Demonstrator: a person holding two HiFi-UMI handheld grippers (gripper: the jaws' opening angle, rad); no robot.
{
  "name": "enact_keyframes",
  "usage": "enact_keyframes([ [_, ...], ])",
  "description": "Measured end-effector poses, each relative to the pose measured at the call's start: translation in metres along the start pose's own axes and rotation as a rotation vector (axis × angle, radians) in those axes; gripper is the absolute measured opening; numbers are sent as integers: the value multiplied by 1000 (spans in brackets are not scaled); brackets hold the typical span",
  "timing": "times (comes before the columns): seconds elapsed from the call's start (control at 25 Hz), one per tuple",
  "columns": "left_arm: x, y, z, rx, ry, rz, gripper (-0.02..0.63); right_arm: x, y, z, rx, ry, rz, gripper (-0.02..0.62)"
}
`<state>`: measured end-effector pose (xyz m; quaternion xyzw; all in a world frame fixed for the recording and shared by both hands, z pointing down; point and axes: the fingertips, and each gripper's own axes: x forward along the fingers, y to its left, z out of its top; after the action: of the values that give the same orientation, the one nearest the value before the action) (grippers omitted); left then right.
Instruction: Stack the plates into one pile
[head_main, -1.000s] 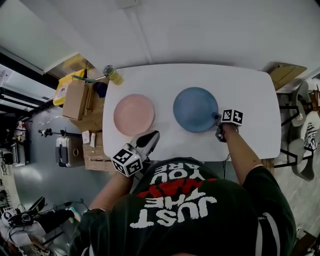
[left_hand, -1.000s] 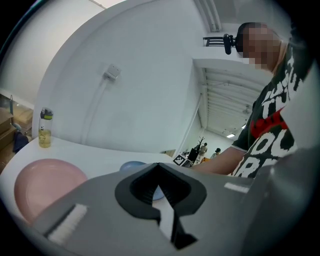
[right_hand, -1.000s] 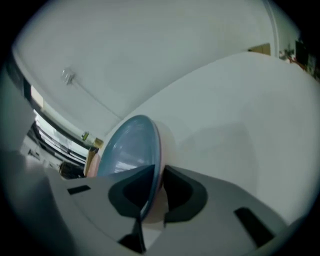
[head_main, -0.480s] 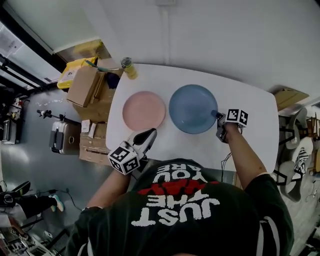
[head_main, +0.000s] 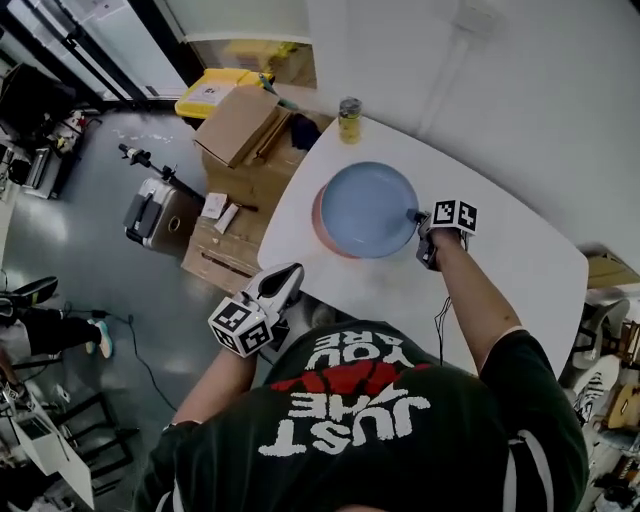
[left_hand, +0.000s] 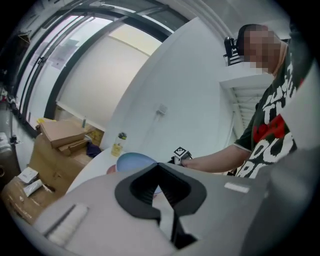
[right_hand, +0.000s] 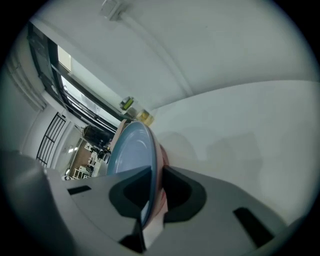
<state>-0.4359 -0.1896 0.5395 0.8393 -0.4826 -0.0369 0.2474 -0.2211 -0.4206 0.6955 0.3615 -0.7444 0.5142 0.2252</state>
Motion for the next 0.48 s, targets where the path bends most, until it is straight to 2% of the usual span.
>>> enact_keyframes([
  [0.2,-39,36,-6,-37,-4,62,8,49,3,-20,-49,45,-82,46],
  [0.32,-45,51,-9,-48,14,48,8,52,7,-21,-201,27,-161,49],
  [0.36,-44,55,-8,-47,21,35,8,49,13,-19,-261,16,-178,110],
  [0.4,-41,57,-6,-42,28,20,8,42,19,-15,-307,-5,-186,133],
  [0.48,-33,58,-2,-26,39,-12,8,21,30,-7,-351,-79,-178,133],
])
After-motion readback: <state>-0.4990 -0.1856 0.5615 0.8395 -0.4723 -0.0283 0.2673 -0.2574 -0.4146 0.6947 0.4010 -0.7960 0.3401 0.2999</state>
